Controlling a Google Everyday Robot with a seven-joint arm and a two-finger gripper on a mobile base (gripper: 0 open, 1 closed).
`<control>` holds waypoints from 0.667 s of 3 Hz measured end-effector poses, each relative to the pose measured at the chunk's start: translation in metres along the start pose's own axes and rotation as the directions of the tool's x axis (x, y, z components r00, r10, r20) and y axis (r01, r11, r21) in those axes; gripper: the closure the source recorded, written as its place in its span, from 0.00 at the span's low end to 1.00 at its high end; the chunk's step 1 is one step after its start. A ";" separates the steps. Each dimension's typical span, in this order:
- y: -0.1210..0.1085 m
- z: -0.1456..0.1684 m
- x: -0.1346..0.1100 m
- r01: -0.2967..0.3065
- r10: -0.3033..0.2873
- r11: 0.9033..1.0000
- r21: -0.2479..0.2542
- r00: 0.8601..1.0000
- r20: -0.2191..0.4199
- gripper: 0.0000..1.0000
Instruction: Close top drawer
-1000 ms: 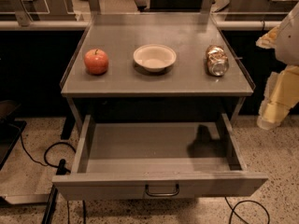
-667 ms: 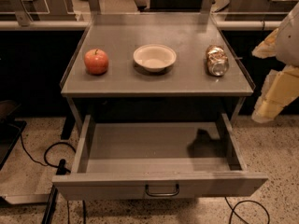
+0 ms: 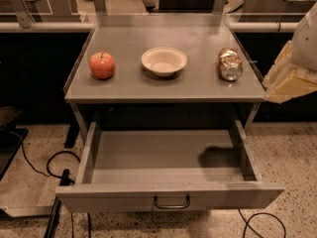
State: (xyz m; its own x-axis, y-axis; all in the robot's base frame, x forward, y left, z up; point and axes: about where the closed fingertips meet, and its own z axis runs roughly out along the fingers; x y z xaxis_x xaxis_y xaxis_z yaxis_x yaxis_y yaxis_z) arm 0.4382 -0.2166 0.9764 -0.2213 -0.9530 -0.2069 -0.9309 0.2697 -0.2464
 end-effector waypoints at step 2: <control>0.000 0.000 0.000 0.000 0.000 1.000 0.000 1.000 0.000 1.00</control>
Offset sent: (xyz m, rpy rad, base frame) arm 0.0000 0.0000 0.0000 0.0000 0.0000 0.0000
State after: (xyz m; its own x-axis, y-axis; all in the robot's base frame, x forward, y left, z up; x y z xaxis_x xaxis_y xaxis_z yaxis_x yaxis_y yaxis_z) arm 0.4382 -0.2166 0.9764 -0.2213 -0.9530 -0.2069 -0.9309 0.2697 -0.2464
